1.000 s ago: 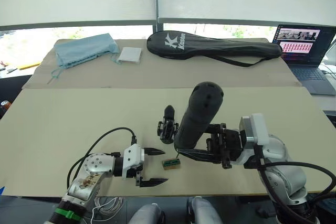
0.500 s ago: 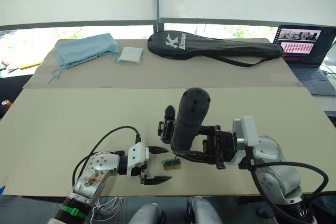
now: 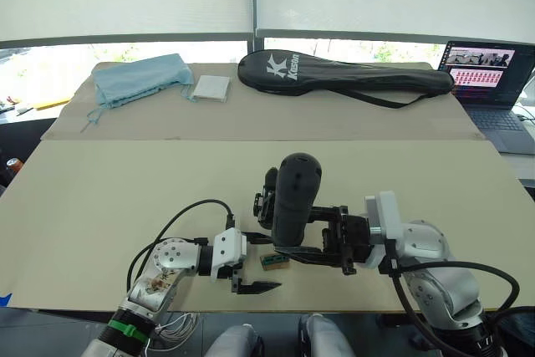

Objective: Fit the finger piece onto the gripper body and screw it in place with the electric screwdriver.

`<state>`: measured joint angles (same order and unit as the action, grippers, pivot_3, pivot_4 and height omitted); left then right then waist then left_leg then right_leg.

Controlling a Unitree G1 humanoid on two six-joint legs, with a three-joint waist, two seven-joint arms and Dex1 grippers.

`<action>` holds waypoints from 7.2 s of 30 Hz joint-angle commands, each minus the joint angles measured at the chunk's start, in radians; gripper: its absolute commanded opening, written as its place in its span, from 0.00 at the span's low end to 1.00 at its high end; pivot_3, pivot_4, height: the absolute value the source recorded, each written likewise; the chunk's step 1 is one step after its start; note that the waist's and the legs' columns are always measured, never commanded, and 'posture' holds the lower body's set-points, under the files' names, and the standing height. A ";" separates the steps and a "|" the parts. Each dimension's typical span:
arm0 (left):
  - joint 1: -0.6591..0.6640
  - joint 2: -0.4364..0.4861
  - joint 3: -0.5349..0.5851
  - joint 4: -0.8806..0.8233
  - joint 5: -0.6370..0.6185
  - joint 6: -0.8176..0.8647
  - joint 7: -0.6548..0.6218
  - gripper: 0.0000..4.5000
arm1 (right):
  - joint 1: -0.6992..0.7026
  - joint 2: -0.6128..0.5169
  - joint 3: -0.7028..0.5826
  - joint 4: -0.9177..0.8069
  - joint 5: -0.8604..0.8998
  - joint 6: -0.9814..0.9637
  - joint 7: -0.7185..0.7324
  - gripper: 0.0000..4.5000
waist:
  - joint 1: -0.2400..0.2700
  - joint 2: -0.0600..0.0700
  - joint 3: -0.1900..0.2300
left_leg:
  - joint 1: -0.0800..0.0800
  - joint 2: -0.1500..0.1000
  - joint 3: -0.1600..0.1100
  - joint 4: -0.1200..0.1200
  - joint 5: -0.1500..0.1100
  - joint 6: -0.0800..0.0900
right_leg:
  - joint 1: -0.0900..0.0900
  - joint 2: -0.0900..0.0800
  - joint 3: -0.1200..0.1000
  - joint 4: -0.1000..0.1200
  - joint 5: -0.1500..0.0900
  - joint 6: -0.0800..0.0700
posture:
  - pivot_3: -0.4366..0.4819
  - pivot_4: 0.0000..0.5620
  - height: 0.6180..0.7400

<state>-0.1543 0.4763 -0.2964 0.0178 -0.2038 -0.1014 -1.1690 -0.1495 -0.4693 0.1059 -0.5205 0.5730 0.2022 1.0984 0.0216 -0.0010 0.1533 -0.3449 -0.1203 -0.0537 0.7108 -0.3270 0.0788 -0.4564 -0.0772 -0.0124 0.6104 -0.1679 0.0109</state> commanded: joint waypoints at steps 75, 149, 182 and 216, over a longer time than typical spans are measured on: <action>0.041 -0.001 -0.016 0.024 0.018 0.025 0.045 1.00 | -0.034 0.004 0.007 0.022 -0.022 -0.077 -0.004 0.42 | -0.002 0.002 -0.002 | 0.003 0.000 0.000 -0.001 0.000 0.000 | 0.002 0.000 0.001 0.000 0.000 0.000 | 0.48 0.27 1.00; 0.039 0.003 -0.011 -0.040 0.003 0.093 0.052 1.00 | -0.019 -0.025 0.014 -0.007 0.006 -0.056 -0.023 0.42 | -0.001 0.002 -0.001 | 0.002 0.000 0.000 -0.001 0.000 0.000 | 0.001 0.000 0.001 0.000 0.000 0.000 | 0.48 0.27 1.00; 0.049 0.001 -0.013 -0.014 0.005 0.066 0.049 1.00 | -0.028 -0.029 0.010 -0.001 0.018 -0.038 -0.040 0.42 | -0.002 0.002 -0.001 | 0.002 0.000 0.000 -0.001 0.000 0.000 | 0.001 0.000 0.002 0.000 0.000 0.000 | 0.48 0.27 1.00; 0.049 0.000 -0.012 -0.036 0.003 0.087 0.057 1.00 | -0.015 -0.033 0.006 0.007 0.012 -0.033 -0.059 0.42 | -0.004 0.002 -0.001 | 0.002 0.000 0.000 -0.001 0.000 0.000 | 0.001 0.000 0.002 0.000 0.000 0.000 | 0.48 0.27 1.00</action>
<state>-0.1215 0.4771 -0.2865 -0.0259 -0.2043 -0.0379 -1.1111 -0.1575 -0.5017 0.1377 -0.4826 0.5559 0.1772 1.0431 0.0179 0.0006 0.1519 -0.3425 -0.1199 -0.0537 0.7096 -0.3272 0.0789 -0.4550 -0.0770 -0.0108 0.6100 -0.1681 0.0112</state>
